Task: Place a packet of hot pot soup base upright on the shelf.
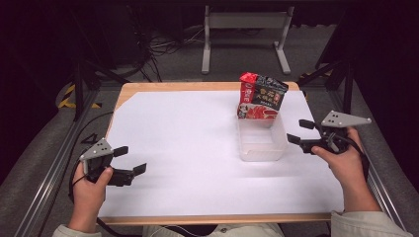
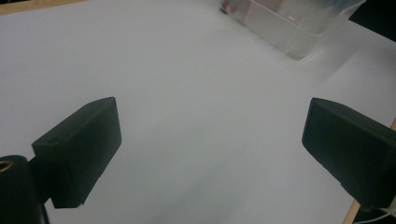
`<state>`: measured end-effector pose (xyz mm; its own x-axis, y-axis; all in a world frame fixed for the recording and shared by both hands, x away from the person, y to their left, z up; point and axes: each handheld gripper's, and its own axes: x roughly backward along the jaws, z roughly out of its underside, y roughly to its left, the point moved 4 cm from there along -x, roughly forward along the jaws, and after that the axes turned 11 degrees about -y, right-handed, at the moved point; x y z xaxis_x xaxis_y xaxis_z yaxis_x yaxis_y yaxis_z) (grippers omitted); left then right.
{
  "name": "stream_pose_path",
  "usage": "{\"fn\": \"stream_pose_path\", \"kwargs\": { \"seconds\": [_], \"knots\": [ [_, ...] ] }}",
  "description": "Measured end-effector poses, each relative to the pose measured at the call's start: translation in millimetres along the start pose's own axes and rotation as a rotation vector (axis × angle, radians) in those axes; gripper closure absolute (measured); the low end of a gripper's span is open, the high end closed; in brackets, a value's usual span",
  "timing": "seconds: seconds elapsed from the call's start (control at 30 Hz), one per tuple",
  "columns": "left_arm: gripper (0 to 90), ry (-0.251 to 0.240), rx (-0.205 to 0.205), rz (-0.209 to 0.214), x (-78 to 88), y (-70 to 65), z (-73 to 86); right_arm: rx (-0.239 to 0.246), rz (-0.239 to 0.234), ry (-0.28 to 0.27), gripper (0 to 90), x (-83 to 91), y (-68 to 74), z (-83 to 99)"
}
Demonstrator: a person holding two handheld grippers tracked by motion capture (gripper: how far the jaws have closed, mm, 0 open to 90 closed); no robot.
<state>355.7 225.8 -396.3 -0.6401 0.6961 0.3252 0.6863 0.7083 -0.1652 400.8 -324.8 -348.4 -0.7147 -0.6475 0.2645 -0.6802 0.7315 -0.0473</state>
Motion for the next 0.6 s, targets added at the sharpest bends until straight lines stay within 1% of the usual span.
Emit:
{"fn": "stream_pose_path", "kwargs": {
  "seconds": [0.13,0.23,0.3,0.33,0.4,0.43,0.5,0.6],
  "knots": [
    [5.1,-0.019,0.002,0.004,-1.0,0.6,5.6,0.012,-0.006,0.014,27.7,-0.7,9.6,18.9],
    [4.8,-0.016,0.009,0.0,-4.1,1.5,12.5,-0.015,-0.017,-0.002,27.6,-1.0,15.0,28.6],
    [4.9,-0.015,0.02,0.0,-6.4,2.1,17.4,-0.011,-0.007,-0.002,27.7,-0.9,16.2,34.2],
    [4.9,-0.021,0.026,-0.001,-7.9,3.0,20.2,-0.013,-0.009,0.009,27.7,-1.3,16.3,37.3],
    [4.9,-0.024,0.044,-0.003,-10.0,4.7,24.8,-0.027,-0.006,0.018,27.8,-1.1,15.9,43.3],
    [4.9,-0.024,0.044,-0.003,-10.0,4.7,24.8,-0.027,-0.006,0.018,27.8,-1.1,15.9,43.3],
    [4.9,-0.031,0.062,-0.002,-11.1,6.2,27.8,-0.047,-0.007,0.021,27.7,-1.5,16.2,51.3],
    [4.6,-0.036,0.061,-0.004,-12.5,8.0,30.7,-0.075,-0.004,0.033,27.8,-2.7,17.2,65.0]
  ]
}}
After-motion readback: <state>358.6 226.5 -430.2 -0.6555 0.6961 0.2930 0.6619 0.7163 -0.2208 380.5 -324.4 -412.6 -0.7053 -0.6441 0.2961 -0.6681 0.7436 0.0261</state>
